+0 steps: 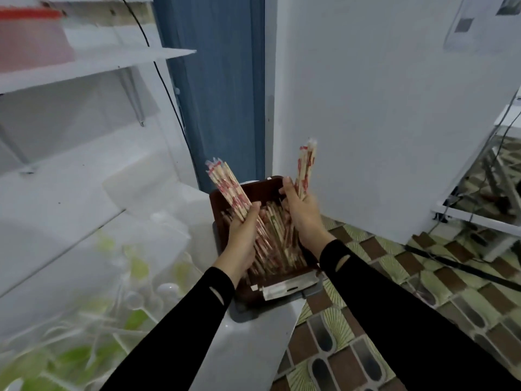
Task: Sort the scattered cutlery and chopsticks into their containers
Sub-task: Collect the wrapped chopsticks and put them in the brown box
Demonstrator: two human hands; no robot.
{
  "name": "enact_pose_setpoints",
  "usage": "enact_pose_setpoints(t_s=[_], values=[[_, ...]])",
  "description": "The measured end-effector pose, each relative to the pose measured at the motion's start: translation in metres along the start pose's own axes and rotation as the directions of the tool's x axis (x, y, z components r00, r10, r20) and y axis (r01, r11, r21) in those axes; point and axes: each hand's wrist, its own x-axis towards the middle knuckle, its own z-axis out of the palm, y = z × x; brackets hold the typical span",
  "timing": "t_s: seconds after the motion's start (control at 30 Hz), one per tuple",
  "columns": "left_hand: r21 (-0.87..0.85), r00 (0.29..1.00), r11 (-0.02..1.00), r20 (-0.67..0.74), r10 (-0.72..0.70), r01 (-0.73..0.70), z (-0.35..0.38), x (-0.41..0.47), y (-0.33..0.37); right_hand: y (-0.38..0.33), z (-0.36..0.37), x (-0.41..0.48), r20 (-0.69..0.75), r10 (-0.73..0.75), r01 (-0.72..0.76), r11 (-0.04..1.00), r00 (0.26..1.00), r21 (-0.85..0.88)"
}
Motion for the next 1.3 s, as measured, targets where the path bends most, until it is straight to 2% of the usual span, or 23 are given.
enact_pose_setpoints(t_s=[0.1,0.23,0.3,0.43,0.57,0.63,0.7,0.8,0.83,0.9,1.03,1.1,1.2,1.3], values=[[0.236,0.997,0.970,0.032,-0.077,0.067,-0.007,0.016,-0.019,0.035,0.001,0.010,0.059,0.042,-0.035,0.993,0.997,-0.111],[0.556,0.996,0.830,0.089,0.004,-0.053,-0.008,0.018,-0.023,0.048,0.000,0.011,0.133,0.101,-0.037,0.909,0.986,-0.415],[0.598,0.995,0.796,0.089,0.045,-0.090,-0.008,0.019,-0.023,0.050,-0.002,0.012,0.164,0.066,0.032,0.845,0.984,-0.534],[0.673,0.984,0.719,0.108,0.139,-0.176,-0.008,0.018,-0.026,0.055,-0.003,0.013,0.175,0.004,0.104,0.790,0.985,-0.604],[0.826,0.940,0.466,0.209,0.268,-0.317,-0.009,0.013,-0.028,0.055,0.000,0.012,0.171,-0.121,0.206,0.708,0.978,-0.675],[0.868,0.954,0.409,0.208,0.215,-0.281,-0.010,0.011,-0.028,0.054,0.001,0.009,0.188,-0.143,0.235,0.663,0.972,-0.711],[0.916,0.983,0.358,0.151,0.104,-0.179,-0.011,0.013,-0.028,0.055,0.002,0.009,0.223,-0.116,0.246,0.606,0.968,-0.757],[0.982,0.997,0.183,0.057,-0.046,-0.048,-0.011,0.016,-0.029,0.057,0.001,0.008,0.263,-0.015,0.237,0.488,0.965,-0.840],[0.988,0.996,0.153,0.041,-0.073,-0.030,-0.011,0.015,-0.029,0.058,0.001,0.008,0.260,-0.001,0.233,0.446,0.965,-0.864],[0.986,0.997,0.164,0.026,-0.079,-0.013,-0.011,0.015,-0.029,0.058,0.002,0.007,0.237,-0.011,0.222,0.393,0.971,-0.892],[0.940,0.999,0.339,-0.035,0.019,0.027,-0.008,0.013,-0.030,0.059,0.004,0.004,0.191,-0.043,0.194,0.348,0.981,-0.917],[0.922,0.998,0.386,-0.023,0.059,-0.001,-0.007,0.011,-0.030,0.058,0.003,0.003,0.185,-0.067,0.197,0.359,0.980,-0.912],[0.943,1.000,0.332,0.011,0.014,-0.015,-0.007,0.011,-0.027,0.055,0.004,0.002,0.229,-0.149,0.268,0.357,0.962,-0.895],[0.984,0.999,0.178,0.026,-0.041,-0.018,-0.009,0.014,-0.026,0.056,0.006,0.005,0.347,-0.116,0.365,0.236,0.931,-0.900]])
